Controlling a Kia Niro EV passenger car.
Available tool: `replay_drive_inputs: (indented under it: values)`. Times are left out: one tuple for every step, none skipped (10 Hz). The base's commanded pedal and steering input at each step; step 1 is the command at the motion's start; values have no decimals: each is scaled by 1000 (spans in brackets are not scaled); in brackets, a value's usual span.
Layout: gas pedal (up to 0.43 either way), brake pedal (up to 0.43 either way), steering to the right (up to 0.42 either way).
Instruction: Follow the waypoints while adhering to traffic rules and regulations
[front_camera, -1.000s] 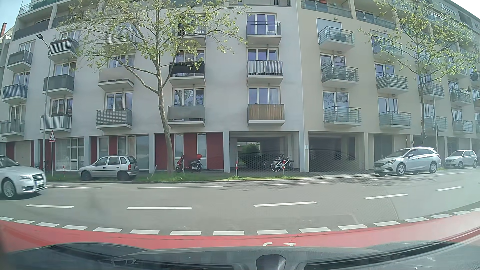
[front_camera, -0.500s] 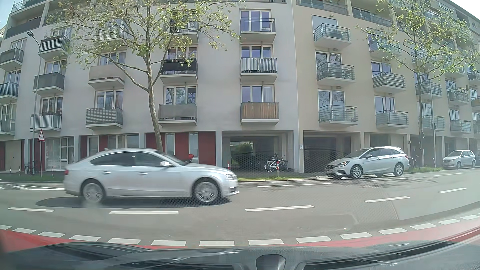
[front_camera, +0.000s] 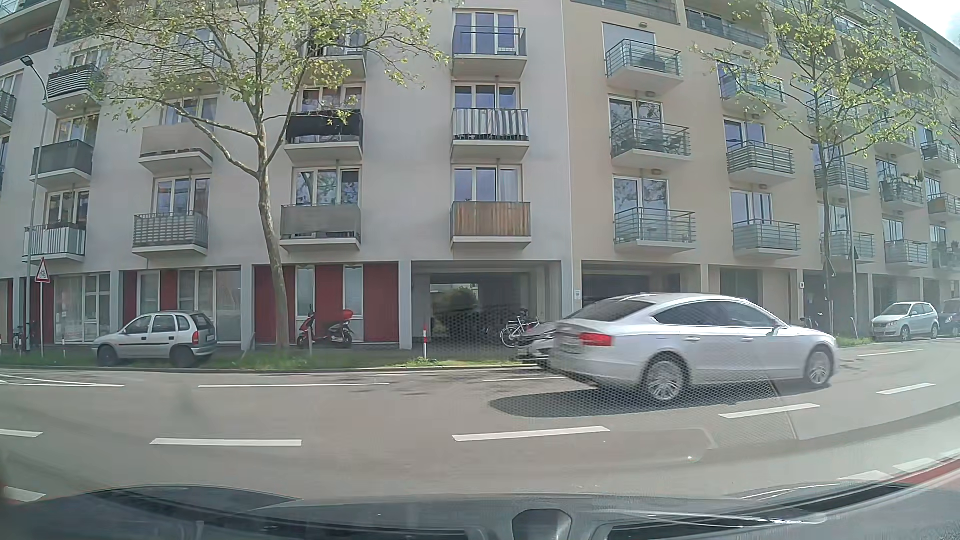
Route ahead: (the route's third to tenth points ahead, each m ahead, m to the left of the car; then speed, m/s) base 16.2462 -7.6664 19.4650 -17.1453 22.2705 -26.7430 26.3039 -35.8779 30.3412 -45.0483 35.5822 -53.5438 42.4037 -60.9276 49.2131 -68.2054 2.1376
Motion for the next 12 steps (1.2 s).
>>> replay_drive_inputs:
  values:
    - [209,0,277]
    - [209,0,287]
    - [220,0,297]
    - [220,0,311]
    - [220,0,321]
    - [220,0,333]
    - [220,0,346]
    - [220,0,357]
    - [220,0,370]
    - [220,0,389]
    - [220,0,406]
    - [220,0,424]
